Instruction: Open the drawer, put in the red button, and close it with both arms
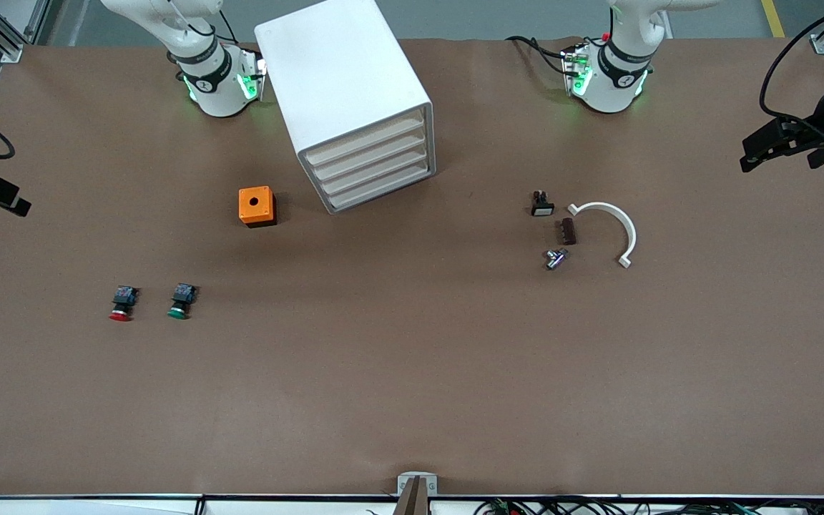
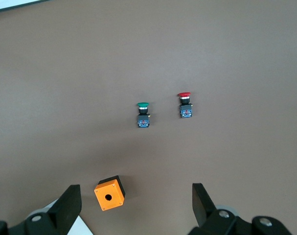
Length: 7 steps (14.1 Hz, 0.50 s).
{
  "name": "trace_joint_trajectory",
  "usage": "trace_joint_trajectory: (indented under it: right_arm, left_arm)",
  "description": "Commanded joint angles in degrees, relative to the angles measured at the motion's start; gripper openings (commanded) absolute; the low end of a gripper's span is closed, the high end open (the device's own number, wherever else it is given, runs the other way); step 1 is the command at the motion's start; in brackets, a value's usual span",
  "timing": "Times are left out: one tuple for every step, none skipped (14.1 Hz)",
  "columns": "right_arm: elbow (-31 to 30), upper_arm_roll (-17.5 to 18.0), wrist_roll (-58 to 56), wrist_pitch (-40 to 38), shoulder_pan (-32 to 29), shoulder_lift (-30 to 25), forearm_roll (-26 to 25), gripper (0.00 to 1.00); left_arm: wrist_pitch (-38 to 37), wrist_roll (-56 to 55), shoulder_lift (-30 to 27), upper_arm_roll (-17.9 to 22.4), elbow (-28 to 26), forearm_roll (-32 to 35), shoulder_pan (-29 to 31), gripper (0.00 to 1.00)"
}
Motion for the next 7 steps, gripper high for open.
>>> trace_joint_trajectory:
  right_arm:
    - [0.53, 0.37, -0.51, -0.09, -0.48, 0.10, -0.83, 1.00]
    - [0.53, 0.37, -0.51, -0.09, -0.30, 0.10, -0.92, 1.00]
    - [0.53, 0.28, -0.60, -0.09, -0.47, 0.10, -0.84, 1.00]
    - [0.53, 0.37, -0.60, -0.17, -0.48, 0.10, -0.75, 1.00]
    - [0.53, 0.37, -0.60, -0.09, -0.48, 0.10, -0.75, 1.00]
    - [0.53, 0.28, -0.60, -0.17, -0.48, 0.10, -0.83, 1.00]
    - [0.44, 0.28, -0.60, -0.17, -0.48, 0.10, -0.92, 1.00]
  left_arm:
    - [0.06, -0.11, 0.63, -0.24, 1.06, -0.09, 0.63, 1.00]
    - [0.06, -0.20, 1.15, -0.33, 2.27, -0.17, 0.63, 1.00]
    - [-0.02, -0.11, 1.25, -0.33, 2.63, -0.17, 0.63, 1.00]
    - [-0.02, 0.32, 1.33, -0.24, 2.64, -0.09, 0.63, 1.00]
    - [-0.02, -0.02, 1.51, -0.24, 2.55, 0.00, 0.63, 1.00]
    - [-0.46, -0.37, 1.60, -0.24, 2.38, -0.08, 0.54, 1.00]
    - [-0.81, -0.29, 1.60, -0.24, 1.85, -0.09, 0.28, 1.00]
